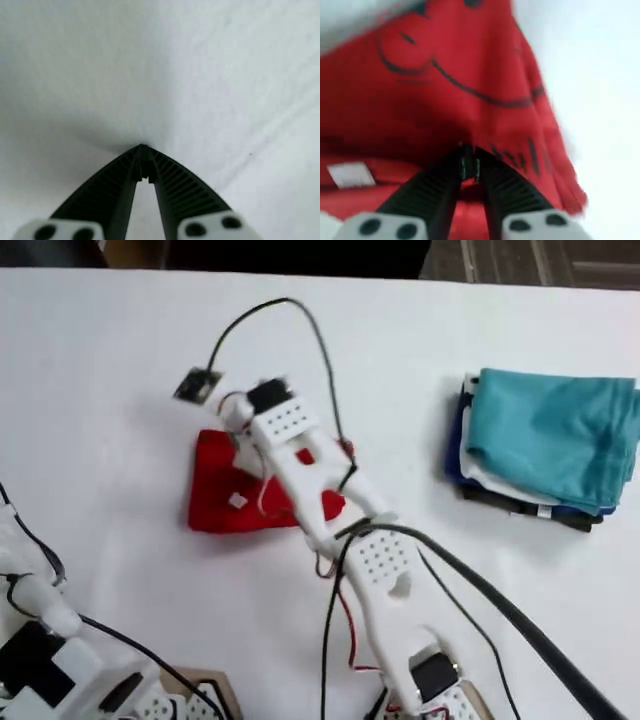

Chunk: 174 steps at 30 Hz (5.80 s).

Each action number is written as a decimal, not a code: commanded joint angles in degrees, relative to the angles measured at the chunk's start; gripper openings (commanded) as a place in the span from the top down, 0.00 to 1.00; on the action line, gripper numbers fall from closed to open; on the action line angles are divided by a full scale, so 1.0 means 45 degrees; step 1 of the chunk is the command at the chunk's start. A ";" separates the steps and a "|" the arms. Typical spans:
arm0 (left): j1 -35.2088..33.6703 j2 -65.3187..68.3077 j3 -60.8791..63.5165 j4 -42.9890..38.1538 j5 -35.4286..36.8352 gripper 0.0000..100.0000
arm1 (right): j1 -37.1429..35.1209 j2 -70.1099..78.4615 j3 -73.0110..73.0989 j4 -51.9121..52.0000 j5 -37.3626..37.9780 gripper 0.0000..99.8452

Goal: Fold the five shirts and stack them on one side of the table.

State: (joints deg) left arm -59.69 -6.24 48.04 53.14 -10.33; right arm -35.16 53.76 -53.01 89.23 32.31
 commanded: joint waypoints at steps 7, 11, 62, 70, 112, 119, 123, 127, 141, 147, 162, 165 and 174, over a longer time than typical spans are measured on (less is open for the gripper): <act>0.0078 -0.0195 0.0049 -0.0176 0.0098 0.97 | 0.1514 -0.0127 -0.1739 0.1963 0.0039 0.98; 0.0078 -0.0195 0.0049 -0.0176 0.0098 0.97 | 0.1768 -0.0166 -0.1426 0.1983 0.0039 0.98; 0.0078 -0.0195 0.0010 -0.0195 0.0117 0.97 | -0.1045 -0.7336 0.9182 0.1788 -0.0059 0.98; 0.0078 -0.0195 0.0010 -0.0195 0.0117 0.97 | -0.1123 -0.9133 0.9651 0.1084 0.0020 0.98; 0.0078 -0.0195 0.0010 -0.0195 0.0117 0.97 | -0.1319 -1.1966 1.3284 -0.0010 -0.0059 0.98; 0.0078 -0.0195 0.0010 -0.0195 0.0117 0.97 | 0.2237 -1.2884 1.3343 -0.2276 -0.1114 0.95; 0.0078 -0.0195 -0.0010 -0.0195 0.0117 0.97 | 0.2960 -1.1556 1.3324 -0.2432 -0.1426 0.84; 0.0078 -0.0195 -0.0010 -0.0195 0.0117 0.97 | 0.2784 -1.0168 1.3245 -0.2764 -0.1426 0.82; 0.0078 -0.0195 -0.0010 -0.0195 0.0117 0.97 | 0.2784 -0.7883 1.3245 -0.3096 -0.1407 0.81; 0.0078 -0.0195 -0.0010 -0.0195 0.0117 0.97 | 0.2784 -0.7219 1.3245 -0.3214 -0.1407 0.84; 0.0078 -0.0195 -0.0010 -0.0195 0.0117 0.97 | 0.3253 -0.7219 0.9846 -0.1729 -0.0567 0.98; 0.0078 -0.0195 -0.0010 -0.0195 0.0117 0.97 | 0.3214 -0.7199 0.8186 -0.0967 0.0352 0.98; 0.0078 -0.0195 -0.0010 -0.0195 0.0117 0.97 | 0.3214 -0.6984 0.4571 -0.0381 0.1270 0.98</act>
State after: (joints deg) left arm -59.69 -6.24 48.04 53.14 -10.33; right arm -20.92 22.11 -27.78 88.09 36.79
